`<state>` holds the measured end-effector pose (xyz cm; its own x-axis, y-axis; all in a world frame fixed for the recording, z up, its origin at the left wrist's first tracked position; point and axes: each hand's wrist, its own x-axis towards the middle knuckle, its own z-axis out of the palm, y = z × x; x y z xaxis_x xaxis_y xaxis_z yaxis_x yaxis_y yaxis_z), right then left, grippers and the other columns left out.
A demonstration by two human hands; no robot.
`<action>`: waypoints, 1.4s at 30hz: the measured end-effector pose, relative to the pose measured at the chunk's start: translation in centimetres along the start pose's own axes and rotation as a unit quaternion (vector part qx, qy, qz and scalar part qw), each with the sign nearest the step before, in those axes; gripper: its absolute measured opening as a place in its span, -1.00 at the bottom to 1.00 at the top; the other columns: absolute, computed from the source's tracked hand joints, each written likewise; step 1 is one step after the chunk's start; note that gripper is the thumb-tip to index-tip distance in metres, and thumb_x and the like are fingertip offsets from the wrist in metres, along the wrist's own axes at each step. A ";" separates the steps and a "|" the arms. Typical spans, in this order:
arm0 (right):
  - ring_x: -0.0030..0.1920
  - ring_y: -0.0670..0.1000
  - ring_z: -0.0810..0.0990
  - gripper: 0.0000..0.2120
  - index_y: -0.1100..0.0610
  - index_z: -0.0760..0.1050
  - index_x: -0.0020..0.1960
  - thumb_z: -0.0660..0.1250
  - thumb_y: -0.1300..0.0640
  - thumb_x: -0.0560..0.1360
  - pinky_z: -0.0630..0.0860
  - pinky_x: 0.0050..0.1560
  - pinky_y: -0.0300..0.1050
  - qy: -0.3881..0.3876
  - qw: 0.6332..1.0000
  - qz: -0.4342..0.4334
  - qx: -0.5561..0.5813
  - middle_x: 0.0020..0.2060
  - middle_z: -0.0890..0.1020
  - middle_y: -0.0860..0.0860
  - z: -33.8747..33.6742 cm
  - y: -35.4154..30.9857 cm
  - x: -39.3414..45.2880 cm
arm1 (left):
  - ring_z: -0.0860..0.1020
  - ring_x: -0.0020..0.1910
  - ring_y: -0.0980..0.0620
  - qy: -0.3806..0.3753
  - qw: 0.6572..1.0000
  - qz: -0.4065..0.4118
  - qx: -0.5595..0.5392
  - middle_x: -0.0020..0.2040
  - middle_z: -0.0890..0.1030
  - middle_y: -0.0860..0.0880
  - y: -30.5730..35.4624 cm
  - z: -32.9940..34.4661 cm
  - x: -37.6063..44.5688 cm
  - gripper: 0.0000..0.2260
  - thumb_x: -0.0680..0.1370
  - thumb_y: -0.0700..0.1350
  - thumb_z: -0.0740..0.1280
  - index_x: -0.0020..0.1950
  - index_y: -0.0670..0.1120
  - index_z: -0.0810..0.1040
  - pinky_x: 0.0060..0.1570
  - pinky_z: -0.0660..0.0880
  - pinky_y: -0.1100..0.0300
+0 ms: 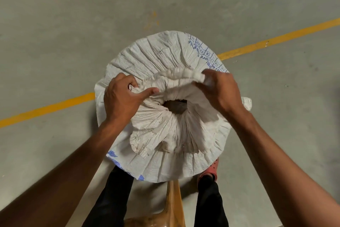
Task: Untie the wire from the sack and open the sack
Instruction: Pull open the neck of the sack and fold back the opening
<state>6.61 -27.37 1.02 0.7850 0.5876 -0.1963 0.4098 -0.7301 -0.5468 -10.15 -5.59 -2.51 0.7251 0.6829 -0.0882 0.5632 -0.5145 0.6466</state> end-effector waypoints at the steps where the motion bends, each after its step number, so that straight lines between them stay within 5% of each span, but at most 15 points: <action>1: -0.38 0.07 0.36 -0.55 -0.01 0.29 -0.31 0.52 -0.06 0.54 0.18 -0.35 -0.03 0.014 1.000 0.004 -0.003 -0.46 0.37 -0.11 -0.1 -0.2 1.4 | 0.51 -0.09 -0.05 0.012 1.000 0.007 0.020 -0.14 0.48 0.06 0.4 0.0 -0.1 -0.33 0.27 0.62 0.32 -0.22 -0.01 0.48 -0.10 0.39 0.04; 4: -0.22 0.17 0.45 -0.63 0.03 0.42 -0.27 0.54 -0.11 0.48 0.25 -0.25 0.00 0.064 0.997 -0.038 -0.029 -0.34 0.47 -0.03 0.2 -1.2 5.0 | 0.49 0.07 -0.06 0.055 0.996 0.035 0.063 0.01 0.50 -0.01 2.4 -0.1 -0.8 -0.31 0.28 0.61 0.33 -0.03 0.01 0.55 0.05 0.35 0.02; 8: 0.05 0.27 0.61 -0.67 0.16 0.64 0.09 0.52 -0.09 0.52 0.30 -0.21 0.00 0.096 0.979 -0.083 -0.158 -0.01 0.64 0.15 1.0 -2.4 7.7 | 0.45 -0.23 0.00 0.073 0.989 0.126 -0.010 -0.23 0.45 0.05 5.5 0.1 -2.6 -0.42 0.33 0.42 0.49 -0.04 -0.07 0.56 -0.18 0.41 0.05; 10: 0.04 0.28 0.65 -0.67 0.13 0.58 0.13 0.48 -0.11 0.55 0.29 -0.22 0.01 0.082 0.975 -0.084 -0.189 -0.01 0.69 0.15 1.5 -2.3 7.9 | 0.46 -0.35 0.04 -0.034 0.981 0.161 -0.100 -0.33 0.47 0.08 6.0 0.9 -3.5 -0.51 0.35 0.32 0.54 -0.07 -0.07 0.58 -0.34 0.46 0.09; 12: -0.03 0.29 0.66 -0.60 0.12 0.51 0.21 0.50 -0.12 0.54 0.31 -0.25 0.01 0.073 0.976 -0.070 -0.193 -0.05 0.72 0.16 2.0 -1.9 7.7 | 0.61 -0.18 0.09 -0.186 0.963 0.148 -0.124 -0.15 0.64 0.08 5.4 2.2 -3.6 -0.47 0.37 0.38 0.47 0.07 -0.01 0.63 -0.20 0.59 0.09; 15: -0.01 0.27 0.65 -0.40 0.08 0.44 0.35 0.56 -0.17 0.47 0.42 -0.24 0.03 0.069 0.977 -0.070 -0.188 0.05 0.69 0.13 2.1 -1.0 6.8 | 0.58 0.21 0.04 -0.290 0.927 0.228 0.071 0.23 0.66 0.08 2.4 4.4 -2.3 -0.21 0.41 0.60 0.14 0.37 0.07 0.56 0.21 0.49 -0.02; 20: 0.28 0.26 0.53 -0.36 0.14 0.46 0.43 0.31 -0.32 0.59 0.41 0.21 0.19 0.040 0.946 -0.273 -0.173 0.39 0.54 0.24 1.6 1.5 3.7 | 0.51 0.29 0.00 -0.340 0.843 0.319 0.270 0.29 0.66 0.07 -0.5 5.4 -0.4 -0.14 0.41 0.64 -0.06 0.43 0.14 0.51 0.31 0.33 -0.06; 26: 0.58 0.29 0.36 -0.18 0.20 0.41 0.53 0.01 -0.43 0.62 0.09 0.62 0.31 -0.129 0.852 -0.474 -0.182 0.52 0.47 0.30 1.4 2.1 -1.2 | 0.46 0.20 0.03 -0.392 0.830 0.293 0.269 0.15 0.65 0.10 -1.1 5.0 -0.2 -0.19 0.38 0.69 0.00 0.22 0.12 0.58 0.33 0.28 -0.09; 31: 0.34 0.27 0.63 -0.23 0.26 0.49 0.46 0.11 -0.38 0.64 0.36 0.49 0.21 -0.235 0.811 -0.477 -0.243 0.32 0.65 0.30 1.6 4.2 -0.9 | 0.44 0.15 0.06 -0.392 0.828 0.297 0.269 0.15 0.63 0.14 -1.3 4.0 -0.5 -0.02 0.29 0.72 -0.05 0.46 0.14 0.49 0.29 0.25 -0.01; 37: 0.46 0.20 0.52 -0.15 0.18 0.38 0.58 0.01 -0.46 0.63 0.39 0.46 0.18 -0.295 0.816 -0.420 -0.268 0.45 0.57 0.19 3.7 3.5 0.1 | 0.49 0.01 0.07 -0.344 0.833 0.369 0.228 -0.10 0.55 0.19 -1.6 3.2 -1.2 -0.11 0.30 0.73 0.04 0.12 0.06 0.69 0.35 0.30 -0.03; 42: 0.48 0.22 0.42 0.00 0.15 0.54 0.40 -0.15 -0.62 0.52 0.19 0.54 0.23 -0.310 0.780 -0.448 -0.307 0.31 0.66 0.17 4.5 2.4 -0.8 | 0.43 -0.21 0.01 -0.261 0.823 0.487 0.130 -0.30 0.43 0.10 -1.0 2.2 -1.4 -0.29 0.31 0.65 0.28 -0.31 -0.04 0.55 0.13 0.43 0.00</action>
<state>4.83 -28.02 -3.78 -0.2423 0.8751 -0.4190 0.9597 0.1529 -0.2358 -10.87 -7.15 -4.67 0.9161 -0.4004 0.0187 -0.3698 -0.8262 0.4250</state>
